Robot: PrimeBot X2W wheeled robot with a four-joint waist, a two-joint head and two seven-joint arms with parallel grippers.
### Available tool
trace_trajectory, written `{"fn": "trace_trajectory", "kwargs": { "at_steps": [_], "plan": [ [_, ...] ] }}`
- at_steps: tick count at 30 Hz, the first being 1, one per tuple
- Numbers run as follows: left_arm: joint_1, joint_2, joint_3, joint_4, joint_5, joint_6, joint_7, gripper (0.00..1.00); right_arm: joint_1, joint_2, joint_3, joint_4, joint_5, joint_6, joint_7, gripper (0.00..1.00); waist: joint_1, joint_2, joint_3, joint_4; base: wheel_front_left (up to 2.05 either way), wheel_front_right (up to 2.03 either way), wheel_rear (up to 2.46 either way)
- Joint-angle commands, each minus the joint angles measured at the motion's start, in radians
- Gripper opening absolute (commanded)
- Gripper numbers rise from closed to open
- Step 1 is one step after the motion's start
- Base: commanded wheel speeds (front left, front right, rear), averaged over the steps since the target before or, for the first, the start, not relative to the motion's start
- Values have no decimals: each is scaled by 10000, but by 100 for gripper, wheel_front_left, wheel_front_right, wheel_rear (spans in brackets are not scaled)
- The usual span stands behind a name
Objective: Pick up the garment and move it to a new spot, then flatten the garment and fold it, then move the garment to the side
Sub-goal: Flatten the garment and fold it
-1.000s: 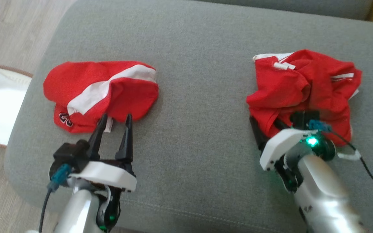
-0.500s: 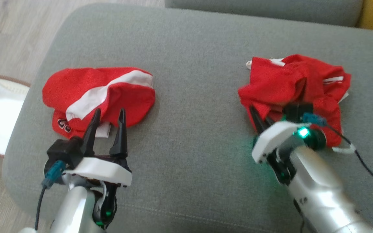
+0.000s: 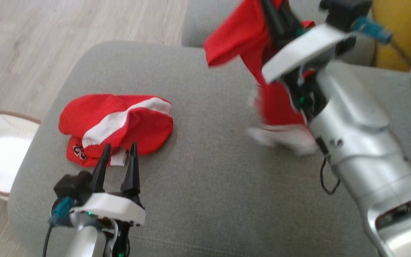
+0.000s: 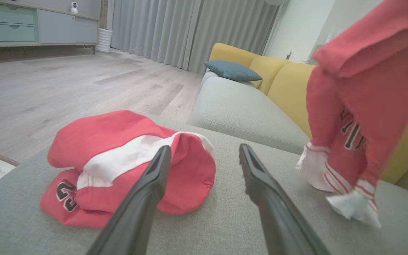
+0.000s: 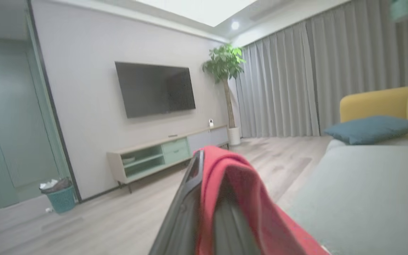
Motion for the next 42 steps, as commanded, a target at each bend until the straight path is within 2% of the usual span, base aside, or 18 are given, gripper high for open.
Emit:
{"fn": "trace_trajectory", "kwargs": {
  "at_steps": [1, 4, 8, 12, 19, 20, 21, 22, 25, 29, 33, 34, 35, 38, 42],
  "plan": [
    [-266, 33, 349, -365, -21, 43, -53, 100, -764, 159, -32, -510, 392, -7, -193, 0, 0, 0, -285, -32, 0, 0, 0],
    [-45, 32, 516, -460, 13, 110, -53, 100, -1411, 159, -452, -404, 525, -7, -466, 0, 0, 0, -398, -225, 0, 0, 0],
    [88, 32, 617, -641, -9, 144, -53, 100, -1737, -51, -1534, 399, 201, -7, -607, 0, 0, 0, -281, -592, 0, 0, 0],
    [35, 32, 535, -739, -41, 125, -53, 100, -1193, -985, -2370, 1321, -206, -7, -260, 0, 0, 0, -45, -942, 0, 0, 0],
    [-183, 32, 438, -769, 9, 86, -53, 100, 769, -2750, -3798, 2914, -840, -7, 545, 0, 0, 0, 404, -1438, 0, 0, 0],
    [-206, 32, 454, -759, 32, 72, -53, 100, 963, -2941, -4047, 3340, -1077, -7, 672, 17, 0, 0, 462, -1516, 0, 0, 0],
    [-232, 32, 471, -742, 57, 56, -53, 100, 1113, -3081, -4241, 3745, -1371, -7, 765, 93, 0, 0, 500, -1584, 0, 0, 0],
    [-254, 32, 490, -724, 74, 41, -53, 100, 1204, -3116, -4486, 4113, -1564, -7, 832, 100, 0, 0, 522, -1653, 0, 0, 0],
    [-287, 32, 536, -692, 104, 16, -53, 100, 1254, -3084, -4897, 4579, -1945, -7, 688, 100, 0, 0, 543, -1798, 0, 0, 0],
    [-331, 32, 664, -657, 177, -21, -53, 100, 1173, -2865, -5383, 4951, -2932, -7, -35, 100, 0, 0, 507, -2108, 0, 0, 0],
    [-363, 32, 752, -627, 188, -56, -53, 100, 1152, -2253, -5655, 4493, -3830, -7, -821, 100, 0, 0, 330, -2318, 0, 0, 0],
    [-354, 32, 749, -628, 186, -62, -53, 100, 1224, -2022, -5648, 4189, -4014, -7, -942, 100, 0, 0, 278, -2348, 0, 0, 0],
    [-340, 32, 709, -642, 191, -77, -53, 100, 1516, -1514, -5593, 3381, -4239, -7, -1099, 100, 0, 0, 167, -2370, 0, 0, 0],
    [-277, 32, 627, -707, 156, -58, -53, 100, 2406, -757, -5261, 1833, -4533, -7, -1193, 100, 0, 0, 26, -2364, 0, 0, 0],
    [-169, 32, 477, -806, 85, -18, -53, 100, 4128, -100, -4400, -252, -4414, -7, -1198, 100, 0, 0, -36, -2290, 0, 0, 0]
  ]
}}
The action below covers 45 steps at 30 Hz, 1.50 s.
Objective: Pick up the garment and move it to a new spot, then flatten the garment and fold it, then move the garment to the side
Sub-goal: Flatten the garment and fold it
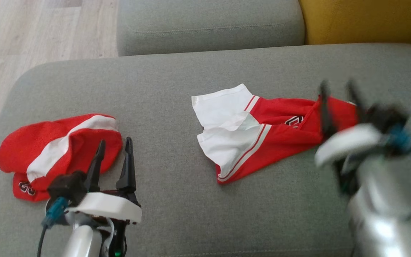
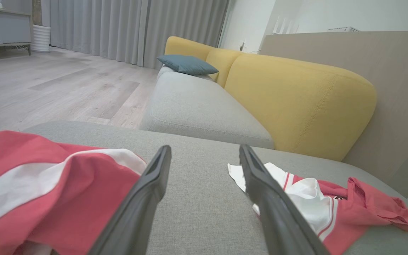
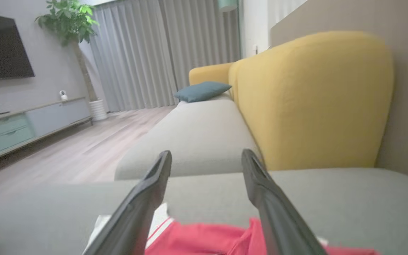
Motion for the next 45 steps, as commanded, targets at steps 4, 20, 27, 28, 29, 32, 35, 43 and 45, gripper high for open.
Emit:
{"fn": "trace_trajectory", "kwargs": {
  "at_steps": [4, 20, 27, 28, 29, 32, 35, 43, 45],
  "plan": [
    [-268, 30, 87, -367, -57, 9, -53, 100, 1396, 228, 855, -1630, 314, -7, 310, 100, 0, -1, 16, 172, 0, 0, 0],
    [-593, 30, -425, -160, -218, 21, -53, 100, 1081, -569, 2174, -2119, -622, -7, 2814, 100, 0, -1, 602, 1677, 0, 0, 0],
    [-793, 30, -589, -57, -291, 9, -53, 100, 30, -1248, 2553, -823, -513, -7, 3459, 100, 0, -1, 888, 2244, 0, 0, 0],
    [-819, 30, -598, -40, -299, 9, -53, 100, -133, -1342, 2705, -648, -410, -7, 3531, 100, 0, -1, 933, 2317, 0, 0, 0],
    [-846, 30, -605, -24, -305, 3, -53, 100, -290, -1445, 2897, -487, -281, -7, 3599, 100, 0, -1, 976, 2385, 0, 0, 0],
    [-907, 30, -588, 24, -310, -1, -53, 100, -703, -1732, 3515, 33, 333, -7, 3965, 100, 0, -1, 1059, 2531, 0, 0, 0],
    [-961, 30, -589, 39, -326, -10, -53, 100, -1082, -2045, 4205, 446, 1040, -7, 4379, 100, 0, -1, 1128, 2624, 0, 0, 0],
    [-1028, 30, -619, 29, -360, 22, -53, 100, -1816, -2626, 5771, 709, 3190, -7, 5248, 0, 0, -1, 1272, 2657, 0, 0, 0],
    [-1045, 30, -623, 23, -373, 44, -53, 100, -1970, -2720, 5923, 680, 3592, -7, 5112, 0, 0, -1, 1293, 2628, 0, 0, 0]
  ]
}}
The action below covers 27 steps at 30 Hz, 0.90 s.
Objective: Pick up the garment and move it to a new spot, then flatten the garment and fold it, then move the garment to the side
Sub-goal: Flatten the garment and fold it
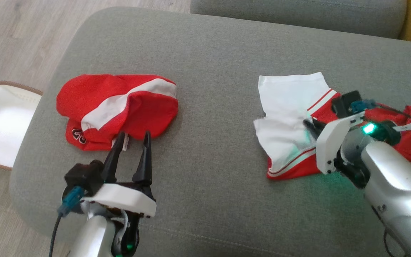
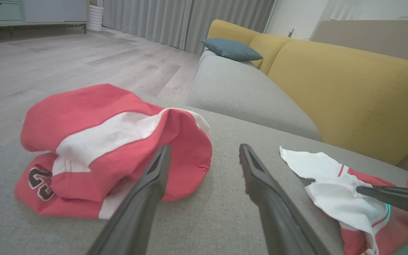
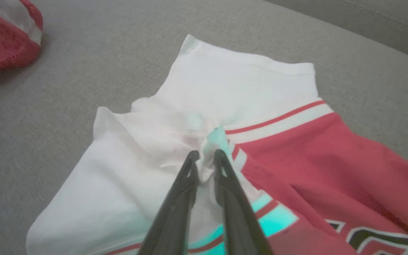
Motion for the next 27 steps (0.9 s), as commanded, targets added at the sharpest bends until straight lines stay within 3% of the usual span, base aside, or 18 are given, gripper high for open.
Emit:
{"fn": "trace_trajectory", "kwargs": {
  "at_steps": [1, 7, 16, 27],
  "plan": [
    [-516, 28, 266, -281, -112, 41, -53, 100, -412, -128, 139, -310, 222, -7, -225, 0, 0, 0, 10, -32, 0, 0, 0],
    [-540, 28, 299, -279, -95, 53, -53, 100, -1037, -15, 198, -378, 802, -7, -1350, 0, 0, 0, 19, -178, 0, 0, 0],
    [-479, 28, 467, -407, -74, 122, -53, 100, -2586, 736, -434, -322, 546, -7, -3911, 0, 0, 0, -221, -373, 0, 0, 0],
    [-123, 28, 584, -468, -50, 204, -53, 100, -445, 1452, 1693, -1662, 646, -7, -3531, 0, 0, 0, -729, -813, 0, 0, 0]
  ]
}}
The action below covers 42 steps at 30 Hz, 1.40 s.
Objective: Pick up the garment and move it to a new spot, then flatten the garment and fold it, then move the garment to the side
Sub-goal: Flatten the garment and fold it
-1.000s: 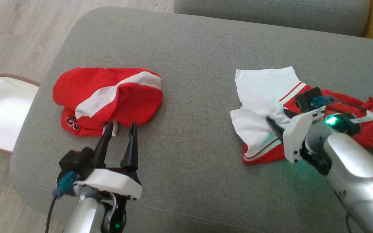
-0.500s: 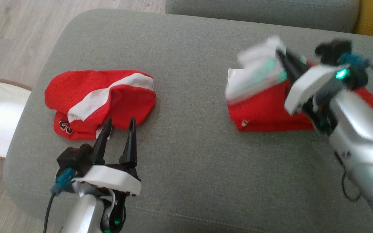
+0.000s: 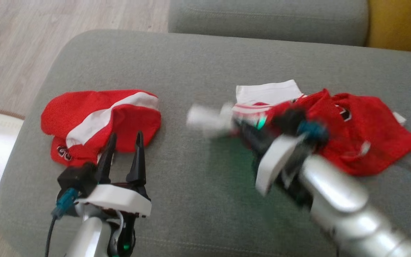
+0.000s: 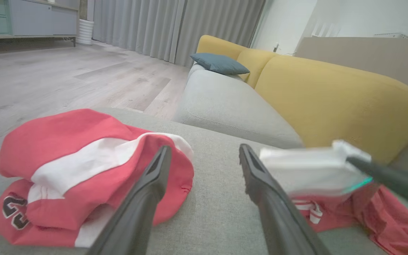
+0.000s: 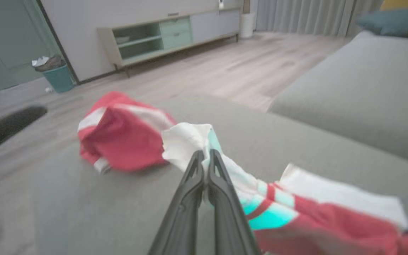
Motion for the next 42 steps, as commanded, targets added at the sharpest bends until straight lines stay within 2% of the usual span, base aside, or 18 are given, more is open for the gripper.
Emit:
{"fn": "trace_trajectory", "kwargs": {
  "at_steps": [1, 2, 3, 4, 9, 13, 14, 18, 22, 26, 31, 34, 42],
  "plan": [
    [-123, 28, 304, -350, 45, 24, -53, 100, 271, 165, 256, -400, -61, -7, 39, 0, 0, 0, -125, -146, 0, 0, 0],
    [-99, 28, 303, -337, 58, 18, -53, 100, 571, 225, 402, -441, -59, -7, 118, 0, 0, 0, -172, -205, 0, 0, 0],
    [-77, 28, 298, -320, 70, 11, -53, 100, 845, 264, 550, -455, -103, -7, 198, 15, 0, 0, -221, -262, 0, 0, 0],
    [-59, 28, 293, -304, 86, 4, -53, 100, 1096, 298, 654, -428, -155, -7, 278, 100, 0, 0, -270, -323, 0, 0, 0],
    [40, 28, 394, -273, 198, 4, -53, 100, 1926, 421, 722, -361, -402, -7, 430, 100, 0, 0, -528, -714, 0, 0, 0],
    [139, 28, 509, -311, 229, 0, -53, 100, 2299, 343, -265, -275, -724, -7, 229, 100, 0, 0, -698, -1098, 0, 0, 0],
    [178, 28, 519, -356, 213, -13, -53, 100, 2483, 300, -1058, -241, -1045, -7, 56, 100, 0, 0, -728, -1293, 0, 0, 0],
    [214, 28, 484, -492, 151, 7, -53, 100, 3048, 395, -3057, -427, -1798, -7, -458, 100, 0, 0, -731, -1671, 0, 0, 0],
    [244, 28, 420, -608, 103, 37, -53, 100, 3923, 910, -5114, -964, -2602, -7, -1008, 100, 0, 0, -702, -1983, 0, 0, 0],
    [280, 28, 372, -650, 98, 48, -53, 100, 4831, 1370, -6300, -1604, -3329, -7, -1201, 100, 0, 0, -653, -2187, 0, 0, 0],
    [263, 28, 296, -627, 146, 5, -53, 100, 5234, 1561, -6867, -2195, -3800, -7, -1071, 100, 0, 0, -560, -2243, 0, 0, 0],
    [191, 28, 221, -584, 173, -44, -53, 100, 5176, 1574, -6867, -2324, -4098, -7, -836, 100, 0, 0, -459, -2081, 0, 0, 0],
    [28, 28, 125, -449, 187, -116, -53, 100, 4459, 1579, -6823, -1843, -5852, -7, -241, 100, 0, 0, -7, -1434, 0, 0, 0]
  ]
}}
